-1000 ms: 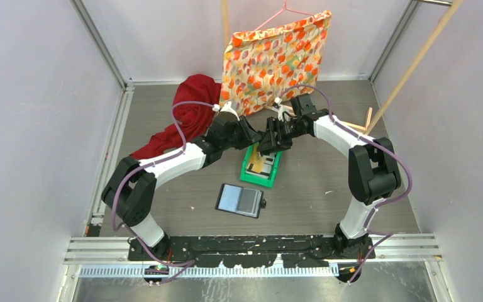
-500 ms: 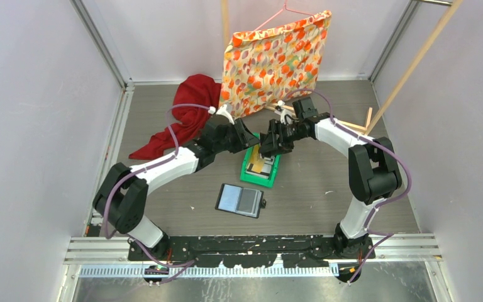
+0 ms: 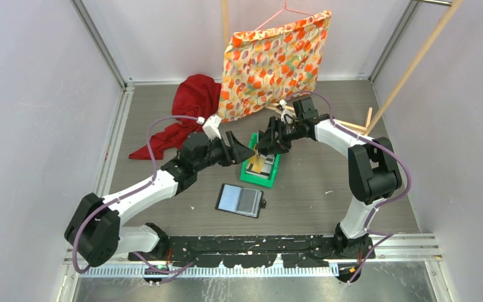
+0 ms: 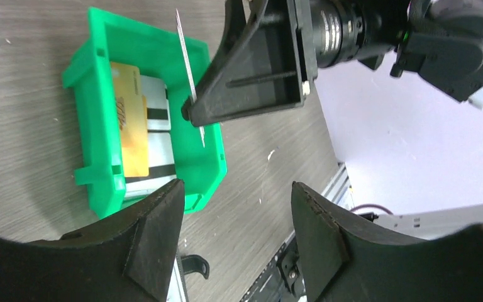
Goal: Put the credit cards into the card holder
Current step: Place the credit card in the storage box.
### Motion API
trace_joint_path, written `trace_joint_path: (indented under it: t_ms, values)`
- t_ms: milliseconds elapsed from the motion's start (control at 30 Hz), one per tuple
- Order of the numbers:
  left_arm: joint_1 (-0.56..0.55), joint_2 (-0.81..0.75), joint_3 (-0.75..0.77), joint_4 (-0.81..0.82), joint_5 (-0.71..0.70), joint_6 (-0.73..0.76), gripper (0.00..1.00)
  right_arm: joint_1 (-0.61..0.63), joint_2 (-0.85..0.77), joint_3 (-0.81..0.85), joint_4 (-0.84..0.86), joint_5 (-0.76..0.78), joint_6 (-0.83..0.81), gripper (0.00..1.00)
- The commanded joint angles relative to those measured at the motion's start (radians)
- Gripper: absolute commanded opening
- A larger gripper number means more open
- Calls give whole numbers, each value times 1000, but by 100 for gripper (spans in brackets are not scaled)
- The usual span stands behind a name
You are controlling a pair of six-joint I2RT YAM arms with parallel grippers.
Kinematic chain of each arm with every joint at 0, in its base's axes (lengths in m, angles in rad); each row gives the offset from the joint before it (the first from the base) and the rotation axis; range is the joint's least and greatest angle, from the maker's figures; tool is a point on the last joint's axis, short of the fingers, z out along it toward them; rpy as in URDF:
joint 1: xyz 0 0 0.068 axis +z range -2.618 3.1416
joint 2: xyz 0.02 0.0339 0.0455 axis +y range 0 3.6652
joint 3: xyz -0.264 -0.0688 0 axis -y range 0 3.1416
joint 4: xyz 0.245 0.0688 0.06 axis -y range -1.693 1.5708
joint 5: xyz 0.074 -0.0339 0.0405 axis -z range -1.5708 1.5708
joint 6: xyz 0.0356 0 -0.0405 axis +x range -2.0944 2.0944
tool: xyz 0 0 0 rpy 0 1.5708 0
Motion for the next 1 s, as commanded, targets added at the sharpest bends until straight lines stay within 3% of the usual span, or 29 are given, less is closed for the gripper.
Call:
trace_joint_path:
  t_ms: [0,500,967]
  values:
    - [-10,37,-3,152,106,9,65,-2,-48,6,52,-37,91,40]
    - [-41,248,116,155,106,94,48,-3,-61,-14,70,-46,131,40]
    - [-29,294,146,96,99,132,24,-1,-58,-18,76,-49,135,40]
